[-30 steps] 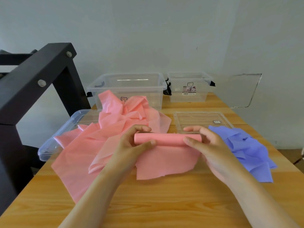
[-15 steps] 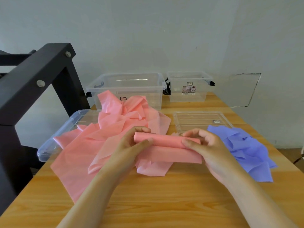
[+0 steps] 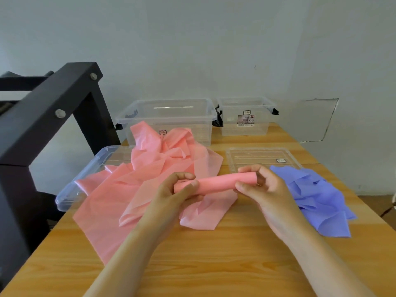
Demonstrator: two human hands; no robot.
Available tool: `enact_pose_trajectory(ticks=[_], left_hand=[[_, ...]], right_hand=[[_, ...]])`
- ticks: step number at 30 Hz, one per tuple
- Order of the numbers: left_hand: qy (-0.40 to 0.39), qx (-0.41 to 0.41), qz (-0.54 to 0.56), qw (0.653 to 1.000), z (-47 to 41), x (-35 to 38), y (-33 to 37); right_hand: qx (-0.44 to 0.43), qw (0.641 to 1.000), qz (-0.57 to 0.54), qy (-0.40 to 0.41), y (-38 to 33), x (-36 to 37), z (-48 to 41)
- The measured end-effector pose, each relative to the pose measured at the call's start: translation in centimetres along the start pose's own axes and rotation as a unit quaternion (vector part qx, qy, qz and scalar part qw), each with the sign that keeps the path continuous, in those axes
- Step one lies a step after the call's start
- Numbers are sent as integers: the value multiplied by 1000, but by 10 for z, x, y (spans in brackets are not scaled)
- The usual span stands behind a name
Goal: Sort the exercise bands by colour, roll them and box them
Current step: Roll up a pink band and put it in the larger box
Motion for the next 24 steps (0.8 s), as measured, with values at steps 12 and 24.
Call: enact_pose_trajectory(ticks=[12,24], left_hand=[[101,136,-4,986,32,26,61],[61,153,-7,986,44,26,109]], right_hand=[[-33,978,-160,128,-42,9,17],[-19,977,-183,107,-86,16,24]])
Point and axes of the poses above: each hand's wrist, its own z-axis away from the middle knuckle, its own x-axis out of the palm, y = z × x, the point moved 7 cm from there along -z, towards the middle knuckle, and after that the axes turned 10 degrees about y, right-handed, at the moved point
